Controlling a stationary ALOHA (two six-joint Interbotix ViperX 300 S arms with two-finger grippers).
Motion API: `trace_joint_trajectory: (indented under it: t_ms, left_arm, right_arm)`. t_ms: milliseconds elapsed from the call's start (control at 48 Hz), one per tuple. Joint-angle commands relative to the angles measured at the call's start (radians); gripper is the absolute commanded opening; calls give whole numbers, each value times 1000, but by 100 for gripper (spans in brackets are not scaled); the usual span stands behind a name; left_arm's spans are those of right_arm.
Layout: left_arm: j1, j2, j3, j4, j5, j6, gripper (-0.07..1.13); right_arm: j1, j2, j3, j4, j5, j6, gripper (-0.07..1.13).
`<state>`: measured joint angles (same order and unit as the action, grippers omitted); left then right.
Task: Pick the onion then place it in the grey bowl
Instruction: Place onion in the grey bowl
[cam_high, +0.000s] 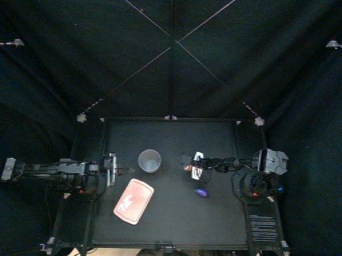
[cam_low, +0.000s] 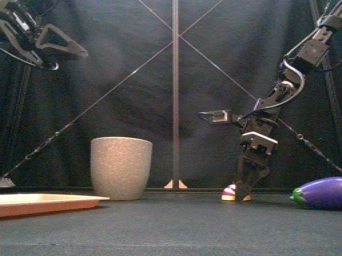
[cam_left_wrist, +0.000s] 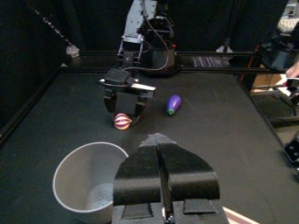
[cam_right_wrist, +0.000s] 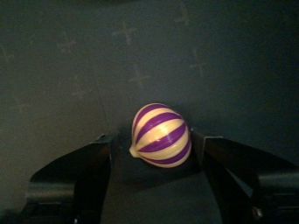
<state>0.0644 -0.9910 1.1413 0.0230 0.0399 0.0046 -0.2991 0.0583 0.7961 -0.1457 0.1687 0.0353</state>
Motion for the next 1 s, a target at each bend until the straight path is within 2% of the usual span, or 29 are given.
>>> trace_joint_trajectory:
  t_ms: [21, 83, 229, 521, 812, 896, 1000]
  left_arm:
    - [3, 0, -11, 3, -17, 3, -1]
    - [5, 0, -8, 3, -18, 3, -1]
    - [8, -2, -5, 3, -20, 3, -1]
    - [8, 0, 0, 8, -20, 3, -1]
    - [8, 0, 21, 6, -66, 2, -1]
    - [8, 0, 21, 8, -74, 2, -1]
    - [8, 0, 23, 8, -81, 2, -1]
  right_arm:
    - [-2, -14, -15, 2, 2, -2, 71]
    - [-2, -15, -21, 2, 2, -2, 68]
    - [29, -40, -74, 2, 2, -2, 68]
    - [97, -89, -305, -3, -57, -3, 68]
    - [115, 58, -491, -8, -138, -5, 68]
    - [115, 109, -532, -8, -138, -6, 71]
    - [110, 153, -568, -8, -137, -5, 80]
